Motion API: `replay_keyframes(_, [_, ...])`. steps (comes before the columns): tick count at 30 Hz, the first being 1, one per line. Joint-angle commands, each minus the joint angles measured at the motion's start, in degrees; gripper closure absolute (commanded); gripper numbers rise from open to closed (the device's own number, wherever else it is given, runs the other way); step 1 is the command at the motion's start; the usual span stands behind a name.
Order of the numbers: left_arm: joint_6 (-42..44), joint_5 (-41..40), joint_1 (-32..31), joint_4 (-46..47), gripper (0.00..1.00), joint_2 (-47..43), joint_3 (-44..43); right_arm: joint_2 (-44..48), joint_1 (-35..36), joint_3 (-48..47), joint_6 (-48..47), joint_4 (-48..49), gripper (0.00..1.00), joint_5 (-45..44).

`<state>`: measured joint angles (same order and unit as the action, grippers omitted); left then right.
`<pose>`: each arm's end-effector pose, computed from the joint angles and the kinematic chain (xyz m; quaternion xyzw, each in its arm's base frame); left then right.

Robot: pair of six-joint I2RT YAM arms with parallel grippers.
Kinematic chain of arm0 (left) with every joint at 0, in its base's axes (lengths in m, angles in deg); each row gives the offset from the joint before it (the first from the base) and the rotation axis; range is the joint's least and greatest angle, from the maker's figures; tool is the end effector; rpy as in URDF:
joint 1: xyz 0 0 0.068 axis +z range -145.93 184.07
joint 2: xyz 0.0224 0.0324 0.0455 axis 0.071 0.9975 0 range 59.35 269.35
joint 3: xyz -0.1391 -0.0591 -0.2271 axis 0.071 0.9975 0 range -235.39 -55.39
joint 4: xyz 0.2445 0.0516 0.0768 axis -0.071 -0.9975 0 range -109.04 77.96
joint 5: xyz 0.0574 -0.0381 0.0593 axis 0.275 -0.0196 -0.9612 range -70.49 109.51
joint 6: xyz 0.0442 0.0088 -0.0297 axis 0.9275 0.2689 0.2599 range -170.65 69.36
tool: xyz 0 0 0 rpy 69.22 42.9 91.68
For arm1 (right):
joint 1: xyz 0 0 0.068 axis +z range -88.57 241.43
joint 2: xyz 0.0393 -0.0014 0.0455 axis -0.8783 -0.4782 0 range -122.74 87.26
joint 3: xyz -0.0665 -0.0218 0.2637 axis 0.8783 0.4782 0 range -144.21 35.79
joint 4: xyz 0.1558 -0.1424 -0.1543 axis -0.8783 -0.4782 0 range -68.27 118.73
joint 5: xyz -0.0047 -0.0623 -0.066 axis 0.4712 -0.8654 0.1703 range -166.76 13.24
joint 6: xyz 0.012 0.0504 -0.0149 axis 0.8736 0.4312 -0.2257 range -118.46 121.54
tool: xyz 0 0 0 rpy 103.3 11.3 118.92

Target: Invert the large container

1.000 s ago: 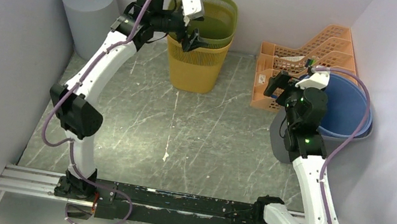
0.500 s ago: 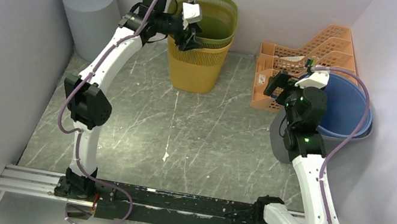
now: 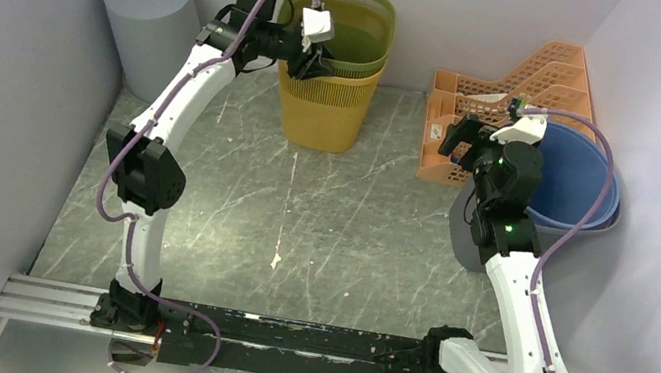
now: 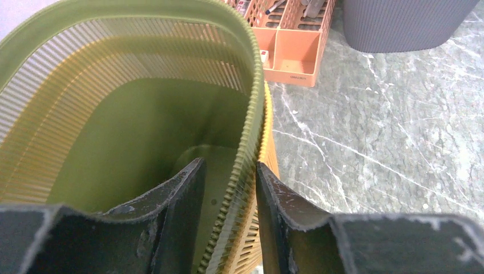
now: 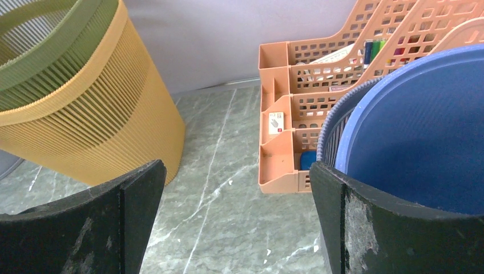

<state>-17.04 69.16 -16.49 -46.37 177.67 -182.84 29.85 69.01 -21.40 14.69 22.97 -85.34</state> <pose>0.4262 -0.1889 0.4026 0.5492 0.5798 -0.2969 0.5235 0.2303 0.0251 0.3836 0.0860 0.7376 0.0654 0.6666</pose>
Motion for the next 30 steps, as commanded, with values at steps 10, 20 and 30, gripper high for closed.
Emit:
replay_keyframes(10, [-13.96,-8.19,-1.51,16.44,0.93,-8.51,14.69,-0.48,0.07,2.70,1.50,-4.55,0.00,-1.15])
replay_keyframes(20, [-22.32,-9.61,-4.75,24.98,0.93,-15.25,11.13,-0.01,0.05,3.31,1.86,-4.49,0.00,-1.18])
replay_keyframes(30, [-21.89,-10.88,-5.23,21.11,0.93,-14.04,3.56,0.40,0.07,3.42,1.84,-4.90,0.00,-1.01])
